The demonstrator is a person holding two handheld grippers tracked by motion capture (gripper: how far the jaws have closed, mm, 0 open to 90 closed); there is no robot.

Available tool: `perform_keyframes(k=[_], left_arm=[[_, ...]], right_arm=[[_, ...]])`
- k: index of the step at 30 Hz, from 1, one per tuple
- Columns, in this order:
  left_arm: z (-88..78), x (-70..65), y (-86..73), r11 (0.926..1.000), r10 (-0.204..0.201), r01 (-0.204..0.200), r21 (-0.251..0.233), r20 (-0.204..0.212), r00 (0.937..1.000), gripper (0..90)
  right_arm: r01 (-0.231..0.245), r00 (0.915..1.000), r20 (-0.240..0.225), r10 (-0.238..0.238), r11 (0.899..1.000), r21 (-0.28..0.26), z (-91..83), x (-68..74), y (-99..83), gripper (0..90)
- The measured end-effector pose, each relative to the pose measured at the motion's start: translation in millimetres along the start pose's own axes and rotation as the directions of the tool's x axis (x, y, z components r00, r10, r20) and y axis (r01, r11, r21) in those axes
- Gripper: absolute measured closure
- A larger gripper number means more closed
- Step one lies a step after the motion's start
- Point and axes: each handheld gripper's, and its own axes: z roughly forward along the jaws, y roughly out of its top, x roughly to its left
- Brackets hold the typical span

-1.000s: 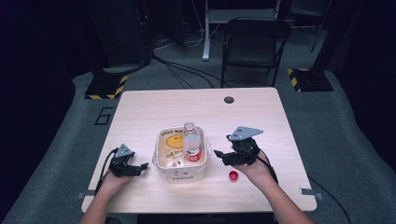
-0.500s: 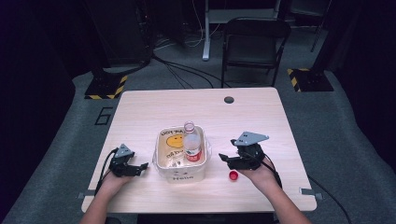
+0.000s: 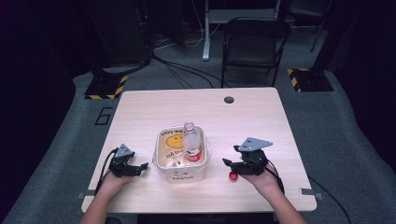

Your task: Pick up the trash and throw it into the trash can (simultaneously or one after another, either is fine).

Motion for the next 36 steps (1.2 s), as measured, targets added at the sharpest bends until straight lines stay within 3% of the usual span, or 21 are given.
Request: perform_keyframes(k=[11,24,36], left_arm=[[-0.2,0.0,0.1,1.0000,0.000,0.000,0.002,0.001,1.0000,14.4],[-0.2,0.0,0.1,1.0000,0.000,0.000,0.003,0.000,1.0000,14.5],[-0.2,0.0,0.1,1.0000,0.000,0.000,0.002,0.000,1.0000,14.5]], right_arm=[[-0.030,0.9995,-0.006,0.030,0.999,0.029,3.3,-2.0,-19.7,35.9],[-0.002,1.0000,0.007,0.001,0.997,0.076,11.6,0.8,-35.9,35.1],[-0.043,0.9990,0.015,0.042,0.992,0.116,16.2,-2.7,-55.1,29.9]])
